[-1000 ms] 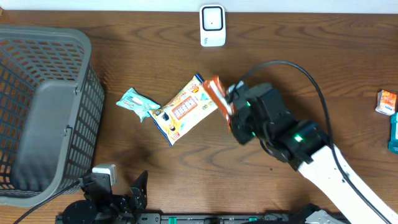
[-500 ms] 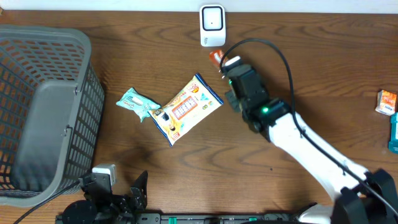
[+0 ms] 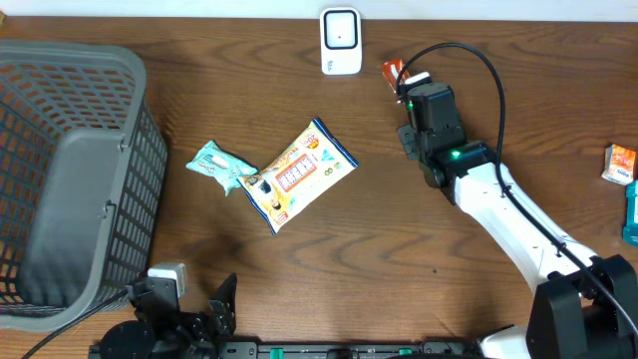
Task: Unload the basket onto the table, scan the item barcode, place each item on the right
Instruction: 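Carry the wafer bar back up to the white scanner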
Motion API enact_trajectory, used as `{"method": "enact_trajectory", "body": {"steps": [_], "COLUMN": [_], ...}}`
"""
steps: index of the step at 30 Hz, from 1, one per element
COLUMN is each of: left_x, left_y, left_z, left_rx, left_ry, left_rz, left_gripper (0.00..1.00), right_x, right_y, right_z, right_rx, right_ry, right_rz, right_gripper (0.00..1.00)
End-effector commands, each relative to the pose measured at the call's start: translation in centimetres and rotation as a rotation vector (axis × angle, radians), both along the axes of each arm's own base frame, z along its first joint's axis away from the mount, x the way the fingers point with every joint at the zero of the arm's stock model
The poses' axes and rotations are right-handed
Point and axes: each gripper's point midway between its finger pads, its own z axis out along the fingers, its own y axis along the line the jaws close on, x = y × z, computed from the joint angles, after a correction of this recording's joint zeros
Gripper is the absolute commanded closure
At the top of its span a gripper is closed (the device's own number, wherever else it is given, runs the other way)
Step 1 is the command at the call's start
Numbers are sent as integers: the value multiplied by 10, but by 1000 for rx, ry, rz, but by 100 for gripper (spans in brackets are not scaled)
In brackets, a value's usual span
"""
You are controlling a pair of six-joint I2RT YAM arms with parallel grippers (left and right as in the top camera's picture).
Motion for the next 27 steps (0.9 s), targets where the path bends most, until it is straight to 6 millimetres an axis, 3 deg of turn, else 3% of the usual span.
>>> {"method": "enact_trajectory", "body": {"steps": [1,11,18,27], "left_x": [0,0,0,0], "left_y": [0,0,0,0], "left_z": [2,2,2,2], "left_rx": [-2,-2,-2,-2], "left_ry": [-6,-5,-6,-6], "left_rz": [-1,-1,-1,-1], "left_gripper": [2,2,2,2], "right_x": [5,29,46,95], "right_y": [5,12,15,-1], "right_z": [6,35,36,28], "right_rx": [8,17,-45,-362], "right_ry": [-24,-169,-219,-252], "right_rz": [32,72,117,97], "right_gripper": [99,99,99,99]}}
